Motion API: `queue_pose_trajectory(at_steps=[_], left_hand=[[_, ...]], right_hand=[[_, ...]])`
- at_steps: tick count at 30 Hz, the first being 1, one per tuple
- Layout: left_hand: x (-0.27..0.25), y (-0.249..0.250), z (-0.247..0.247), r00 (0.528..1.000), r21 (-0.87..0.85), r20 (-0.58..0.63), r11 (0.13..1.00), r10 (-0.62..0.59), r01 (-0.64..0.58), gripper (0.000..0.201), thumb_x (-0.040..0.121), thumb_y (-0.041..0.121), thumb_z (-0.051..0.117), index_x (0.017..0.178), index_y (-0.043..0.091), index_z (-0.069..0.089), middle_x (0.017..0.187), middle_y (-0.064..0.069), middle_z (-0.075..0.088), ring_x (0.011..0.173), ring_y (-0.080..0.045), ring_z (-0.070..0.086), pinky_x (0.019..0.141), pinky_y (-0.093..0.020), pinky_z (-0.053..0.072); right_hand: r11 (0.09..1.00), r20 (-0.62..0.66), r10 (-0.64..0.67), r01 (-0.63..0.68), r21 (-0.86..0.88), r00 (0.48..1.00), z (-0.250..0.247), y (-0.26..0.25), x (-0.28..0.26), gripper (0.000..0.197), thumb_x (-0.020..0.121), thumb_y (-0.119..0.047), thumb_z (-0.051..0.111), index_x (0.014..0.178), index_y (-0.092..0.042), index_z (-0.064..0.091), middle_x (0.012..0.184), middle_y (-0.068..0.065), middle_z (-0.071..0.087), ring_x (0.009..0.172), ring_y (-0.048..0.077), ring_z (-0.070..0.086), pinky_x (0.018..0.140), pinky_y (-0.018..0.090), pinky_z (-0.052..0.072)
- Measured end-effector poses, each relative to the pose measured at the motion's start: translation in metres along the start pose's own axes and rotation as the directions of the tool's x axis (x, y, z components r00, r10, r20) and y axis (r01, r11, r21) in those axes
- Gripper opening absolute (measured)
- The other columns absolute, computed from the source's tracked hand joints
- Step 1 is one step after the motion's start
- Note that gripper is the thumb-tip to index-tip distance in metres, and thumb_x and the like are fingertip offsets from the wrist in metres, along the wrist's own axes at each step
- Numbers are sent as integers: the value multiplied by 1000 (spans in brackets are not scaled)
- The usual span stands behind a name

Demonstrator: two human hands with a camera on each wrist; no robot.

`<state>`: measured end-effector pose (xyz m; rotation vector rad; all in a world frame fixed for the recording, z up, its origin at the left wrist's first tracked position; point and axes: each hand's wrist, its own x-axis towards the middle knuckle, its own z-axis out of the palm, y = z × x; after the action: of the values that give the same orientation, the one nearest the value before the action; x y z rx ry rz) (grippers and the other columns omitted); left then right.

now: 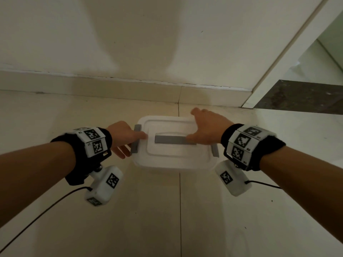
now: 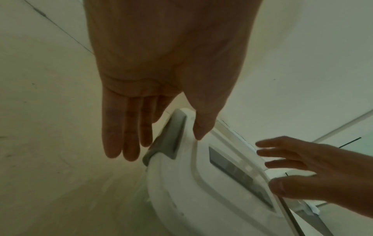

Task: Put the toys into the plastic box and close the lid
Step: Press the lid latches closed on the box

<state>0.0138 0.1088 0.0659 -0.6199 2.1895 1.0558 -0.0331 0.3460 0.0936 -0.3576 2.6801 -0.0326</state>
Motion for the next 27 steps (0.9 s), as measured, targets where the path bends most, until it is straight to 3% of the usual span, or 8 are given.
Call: queue_pose_trajectory(at_steps=[2, 3, 7, 10, 14, 17, 21, 27], left_hand=[[0, -2, -3, 1000, -50, 5, 999, -19, 19, 57, 87, 45, 65, 121, -1, 59, 104, -16, 69, 85, -35, 71, 76, -45, 61], [0, -4, -5, 999, -91, 18, 995, -39, 41, 58, 87, 44, 66, 123, -1, 58, 106, -18, 69, 87, -37, 71, 77, -48, 60], [-5, -11, -10, 991, -170, 114, 981, -72, 91, 46, 87, 30, 70, 117, -4, 63, 106, -23, 71, 85, -39, 74, 78, -49, 61], [-5, -9, -9, 997, -167, 66, 985, -36, 47, 36, 88, 20, 70, 111, -8, 65, 101, -22, 72, 73, -34, 73, 66, -41, 64], [1, 8, -18, 1000, -220, -7, 976, -4, 3, 32, 89, 21, 69, 105, -6, 66, 93, -18, 71, 67, -31, 71, 59, -38, 63], [10, 25, -30, 997, -279, -77, 959, 24, -45, 30, 89, 22, 69, 102, -6, 67, 90, -18, 70, 66, -31, 69, 56, -38, 63], [32, 42, -40, 981, -358, -183, 926, 56, -120, 32, 92, 21, 66, 105, -8, 67, 93, -18, 68, 69, -31, 66, 65, -43, 62], [65, 57, -43, 956, -480, -290, 856, 50, -190, 23, 94, 14, 61, 108, -4, 66, 104, -19, 65, 80, -33, 63, 69, -41, 58]], right_hand=[[993, 41, 47, -51, 109, 998, 4, -7, -2, 108, 72, -64, 72, 153, -17, 17, 148, 13, 39, 125, 33, 49, 97, 44, 48], [973, 77, 118, -131, 192, 990, 4, -7, -4, 108, 76, -62, 70, 154, -13, 14, 148, 15, 38, 123, 33, 50, 94, 40, 49], [821, 237, 285, -364, 439, 929, 8, 16, -8, 48, 97, -30, 56, 131, 4, 49, 123, 22, 62, 96, 34, 62, 69, 38, 50], [732, 326, 278, -419, 537, 904, 14, 32, -8, 21, 95, -14, 59, 108, 1, 51, 93, 19, 64, 87, 38, 69, 79, 52, 59], [739, 230, 303, -380, 556, 925, -3, 36, 10, 19, 95, -11, 60, 101, 7, 60, 89, 21, 66, 88, 38, 69, 81, 56, 59], [715, 160, 303, -335, 613, 939, -22, 39, 32, 27, 95, -12, 62, 107, 11, 63, 102, 28, 68, 95, 42, 68, 79, 56, 59], [701, 46, 313, -264, 662, 949, -37, 37, 65, 25, 94, -11, 61, 110, 8, 63, 103, 26, 68, 91, 41, 69, 74, 53, 61], [748, -65, 322, -212, 629, 945, -32, 32, 107, 29, 91, -15, 59, 111, 6, 64, 109, 24, 68, 97, 40, 67, 83, 53, 59]])
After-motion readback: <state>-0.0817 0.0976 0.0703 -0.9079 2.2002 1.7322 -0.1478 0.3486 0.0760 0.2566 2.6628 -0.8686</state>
